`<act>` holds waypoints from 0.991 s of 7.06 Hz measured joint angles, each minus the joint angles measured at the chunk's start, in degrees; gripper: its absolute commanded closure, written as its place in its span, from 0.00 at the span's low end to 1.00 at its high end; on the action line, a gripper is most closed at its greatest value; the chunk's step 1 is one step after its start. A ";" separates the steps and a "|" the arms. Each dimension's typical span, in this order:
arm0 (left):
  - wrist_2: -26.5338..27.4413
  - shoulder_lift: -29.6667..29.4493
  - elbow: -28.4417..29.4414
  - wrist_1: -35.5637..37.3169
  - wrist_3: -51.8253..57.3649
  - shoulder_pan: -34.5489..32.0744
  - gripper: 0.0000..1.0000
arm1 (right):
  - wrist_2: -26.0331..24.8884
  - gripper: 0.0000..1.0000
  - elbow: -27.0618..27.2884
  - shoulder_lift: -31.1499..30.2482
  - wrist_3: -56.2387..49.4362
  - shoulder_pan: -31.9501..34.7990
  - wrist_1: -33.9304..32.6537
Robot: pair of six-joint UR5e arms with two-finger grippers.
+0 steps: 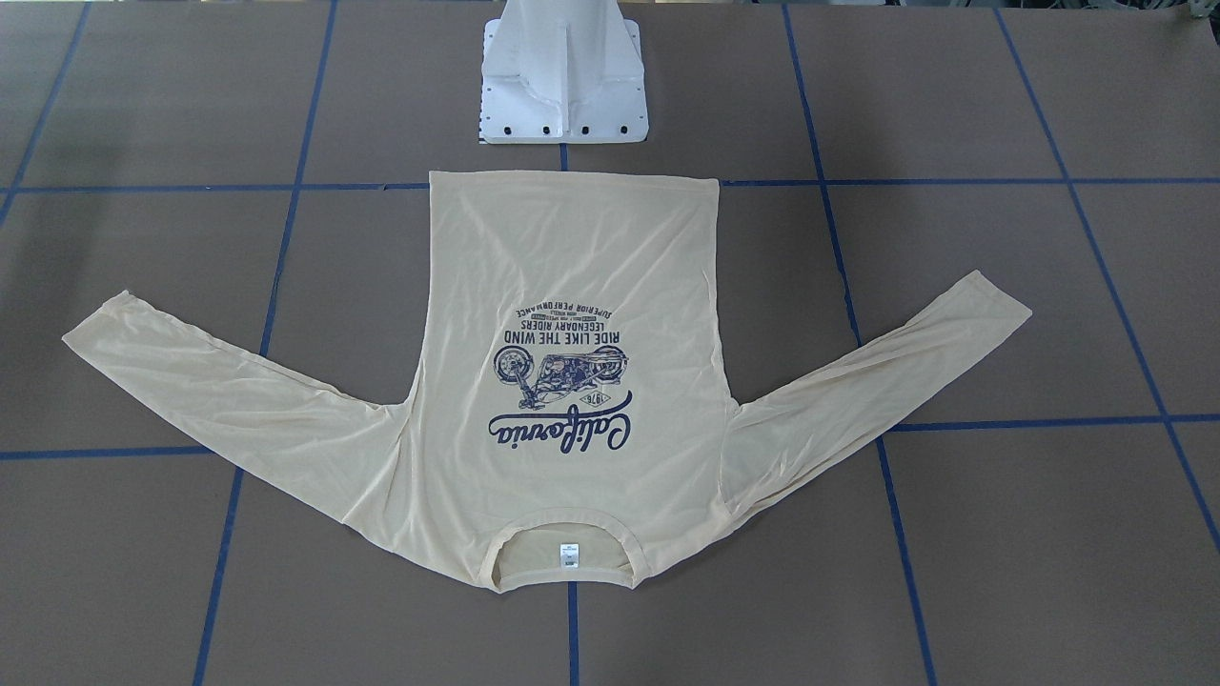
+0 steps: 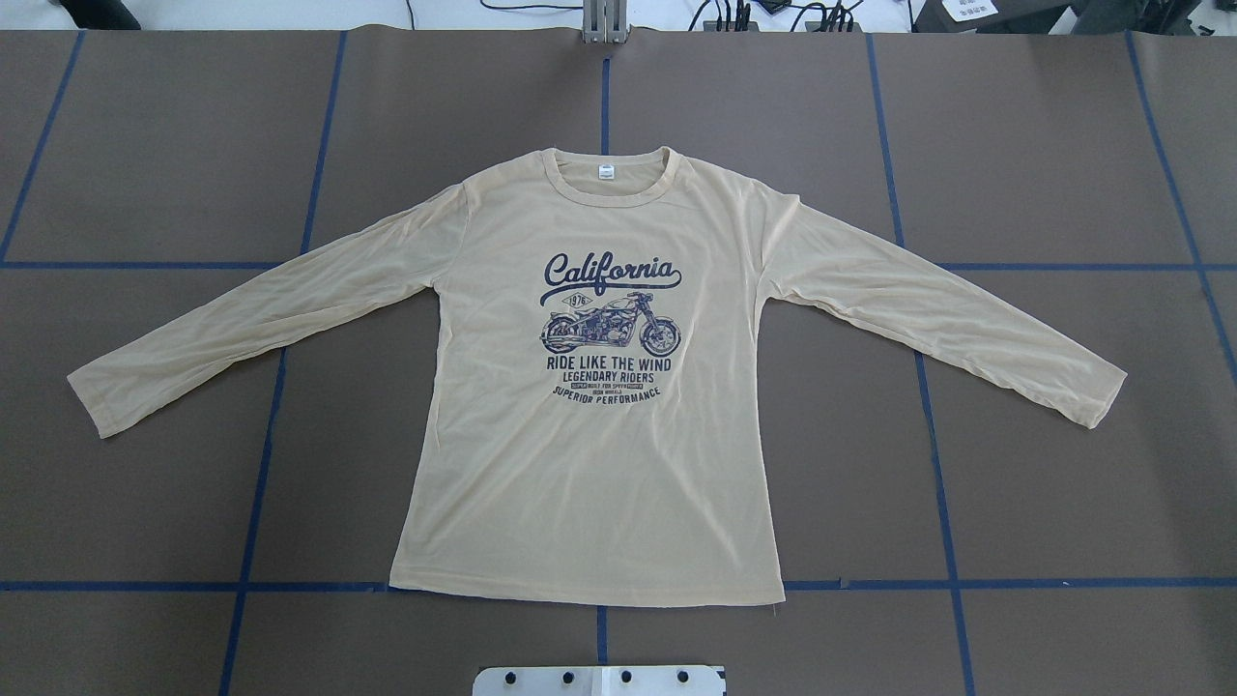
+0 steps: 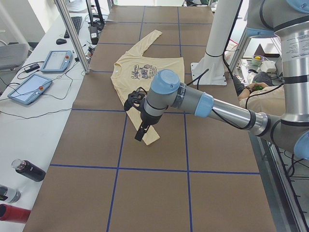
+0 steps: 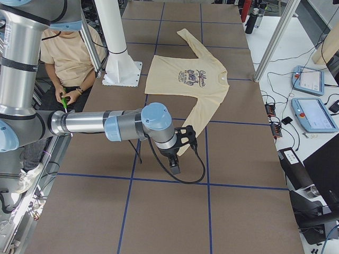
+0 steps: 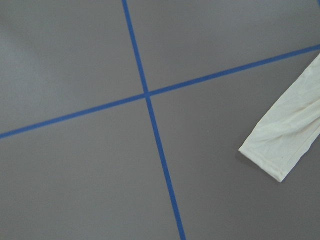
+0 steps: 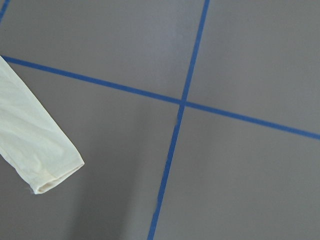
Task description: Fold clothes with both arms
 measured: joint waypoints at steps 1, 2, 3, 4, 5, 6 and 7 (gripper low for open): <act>-0.54 -2.40 1.07 -5.96 -0.68 0.00 0.00 | 1.86 0.00 -0.15 1.23 2.07 0.00 2.68; -1.98 -4.28 2.34 -9.61 -2.62 0.00 0.00 | 3.14 0.00 -0.23 1.75 3.29 0.00 4.16; -3.14 -5.30 3.08 -11.76 -5.15 0.10 0.00 | 4.10 0.00 -0.48 1.89 4.10 -0.47 6.12; -3.50 -5.60 3.39 -14.36 -6.89 0.25 0.00 | 4.74 0.00 -0.65 1.99 6.76 -2.14 8.42; -3.65 -5.21 3.50 -17.35 -7.64 0.39 0.00 | 4.71 0.00 -0.73 2.13 12.74 -5.57 11.14; -3.85 -4.54 3.57 -19.43 -7.89 0.77 0.00 | 2.76 0.00 -0.86 2.20 21.80 -10.93 15.90; -3.94 -4.05 3.60 -20.35 -7.94 1.51 0.00 | -2.22 0.00 -1.26 2.09 32.38 -17.80 22.44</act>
